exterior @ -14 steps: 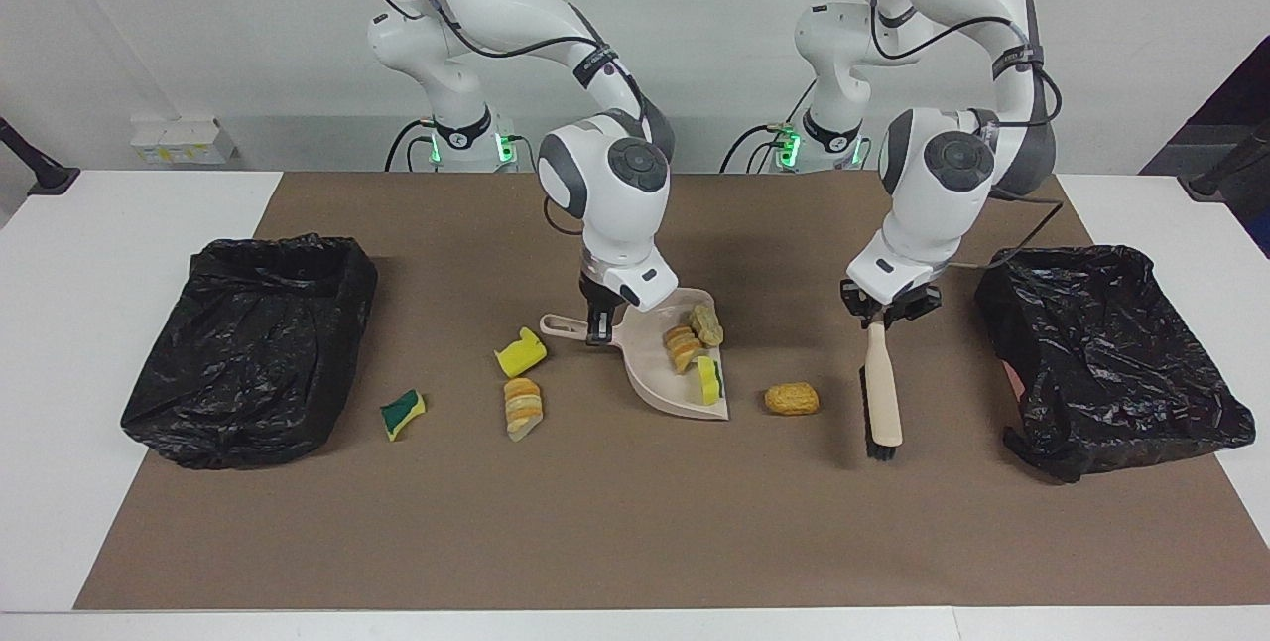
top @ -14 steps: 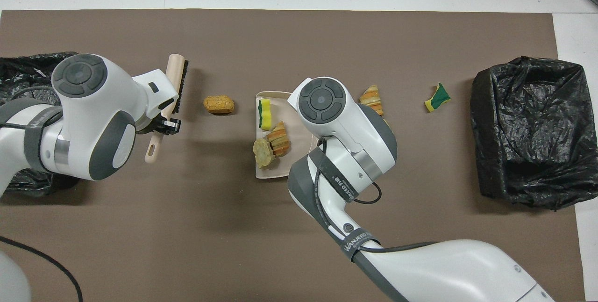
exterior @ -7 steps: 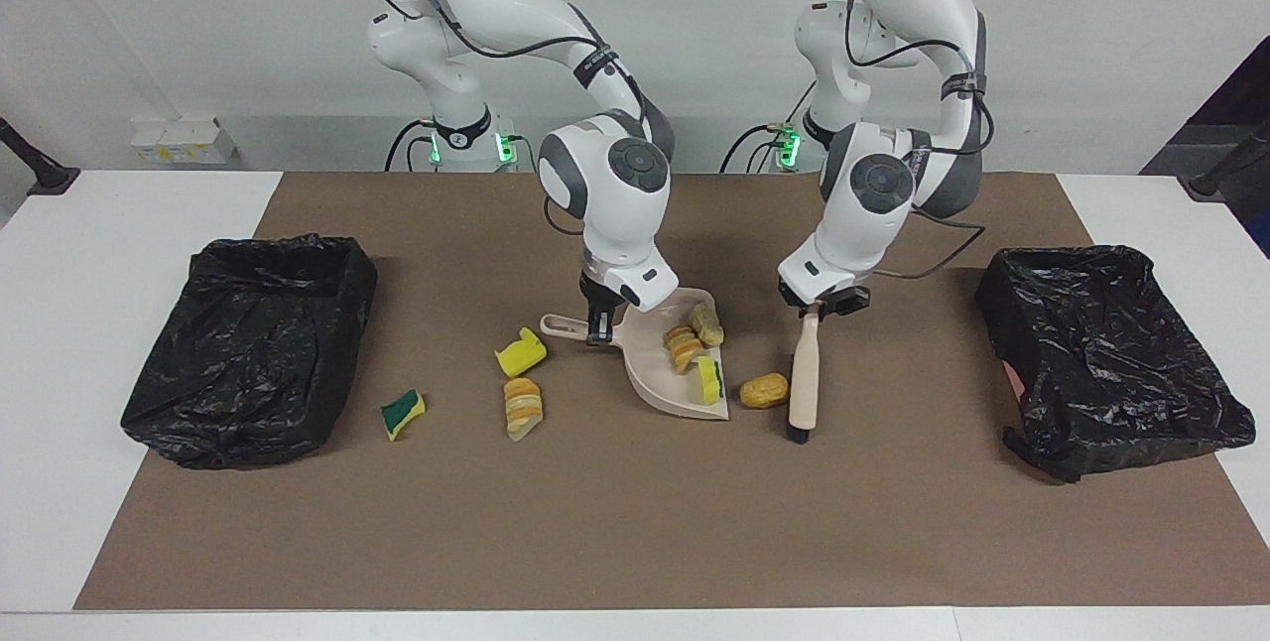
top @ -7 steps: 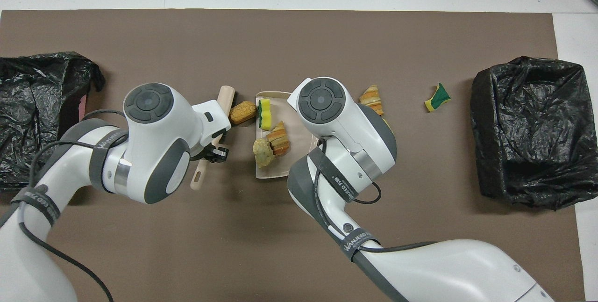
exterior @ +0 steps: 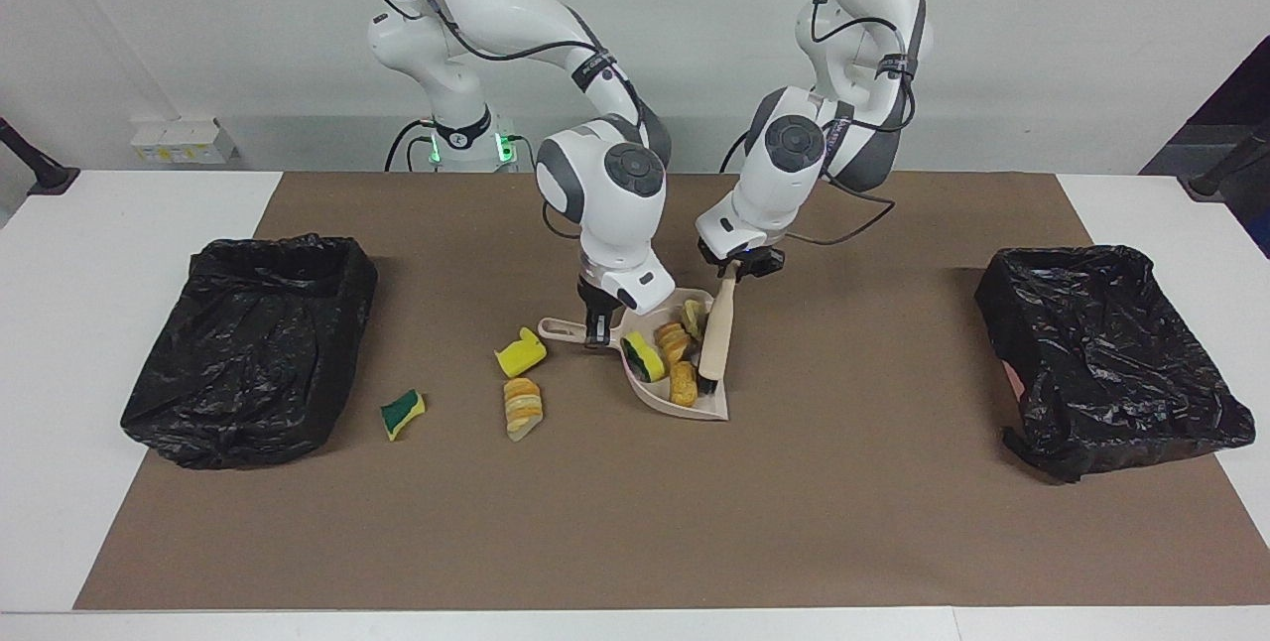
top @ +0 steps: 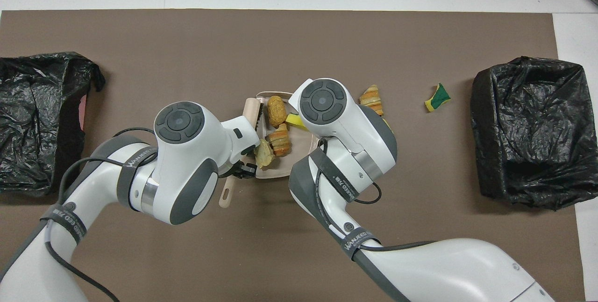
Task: Sweep and dump trash in bin
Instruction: 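Sweep the remaining bread pieces into the dustpan with the left gripper, then carry the loaded dustpan to the nearer black bag with the right gripper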
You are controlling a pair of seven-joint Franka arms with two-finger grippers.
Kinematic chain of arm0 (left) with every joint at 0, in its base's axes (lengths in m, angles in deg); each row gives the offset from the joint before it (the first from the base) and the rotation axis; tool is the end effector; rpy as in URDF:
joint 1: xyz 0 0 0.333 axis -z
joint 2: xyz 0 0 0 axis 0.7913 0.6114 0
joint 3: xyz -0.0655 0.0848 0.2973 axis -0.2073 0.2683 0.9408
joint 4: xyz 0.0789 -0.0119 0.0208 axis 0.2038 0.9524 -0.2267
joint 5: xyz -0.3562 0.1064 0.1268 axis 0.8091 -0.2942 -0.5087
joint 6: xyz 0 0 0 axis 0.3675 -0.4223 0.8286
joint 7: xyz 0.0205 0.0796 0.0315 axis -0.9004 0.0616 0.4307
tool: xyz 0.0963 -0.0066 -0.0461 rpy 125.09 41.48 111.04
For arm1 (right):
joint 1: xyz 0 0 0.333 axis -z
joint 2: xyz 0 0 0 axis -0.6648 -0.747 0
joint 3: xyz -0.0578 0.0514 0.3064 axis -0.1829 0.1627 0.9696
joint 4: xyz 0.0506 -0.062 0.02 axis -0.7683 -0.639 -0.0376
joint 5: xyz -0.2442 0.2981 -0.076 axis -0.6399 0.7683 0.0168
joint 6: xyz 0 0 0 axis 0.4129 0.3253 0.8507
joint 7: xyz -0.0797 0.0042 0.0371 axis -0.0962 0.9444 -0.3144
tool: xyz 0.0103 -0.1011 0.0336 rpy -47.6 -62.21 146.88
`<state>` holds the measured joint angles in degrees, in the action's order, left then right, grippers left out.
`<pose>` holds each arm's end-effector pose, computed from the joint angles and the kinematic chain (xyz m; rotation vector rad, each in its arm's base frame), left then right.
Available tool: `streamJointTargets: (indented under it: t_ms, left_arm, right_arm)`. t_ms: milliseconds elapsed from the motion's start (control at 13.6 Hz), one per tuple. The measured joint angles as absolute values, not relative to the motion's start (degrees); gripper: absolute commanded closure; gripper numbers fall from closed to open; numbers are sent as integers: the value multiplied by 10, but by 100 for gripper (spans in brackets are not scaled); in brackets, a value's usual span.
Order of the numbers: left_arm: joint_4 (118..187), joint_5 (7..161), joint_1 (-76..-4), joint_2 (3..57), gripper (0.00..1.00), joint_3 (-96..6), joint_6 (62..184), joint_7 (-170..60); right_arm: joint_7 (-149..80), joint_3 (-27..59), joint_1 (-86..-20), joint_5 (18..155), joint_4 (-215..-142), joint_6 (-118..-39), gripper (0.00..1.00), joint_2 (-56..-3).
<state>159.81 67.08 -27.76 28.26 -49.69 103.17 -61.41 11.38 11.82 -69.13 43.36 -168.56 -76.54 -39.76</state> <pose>0.4755 -0.3073 0.3675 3.0000 -0.4988 -0.2369 0.5842 0.3233 0.3560 2.1101 2.1028 -0.1533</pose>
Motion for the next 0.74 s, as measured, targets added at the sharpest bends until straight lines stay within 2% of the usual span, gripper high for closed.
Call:
streamJointTargets:
  t_ms: [368,736]
  left_arm:
    - [1591,672,-324,222,100,-481,983,-582]
    - [1583,668,-366,147,100,-479,906,-510]
  right_arm:
    - [114,118,-687,434,-1684,-766,100,-395]
    - [168,118,-627,472,-1681,-745,100,-360]
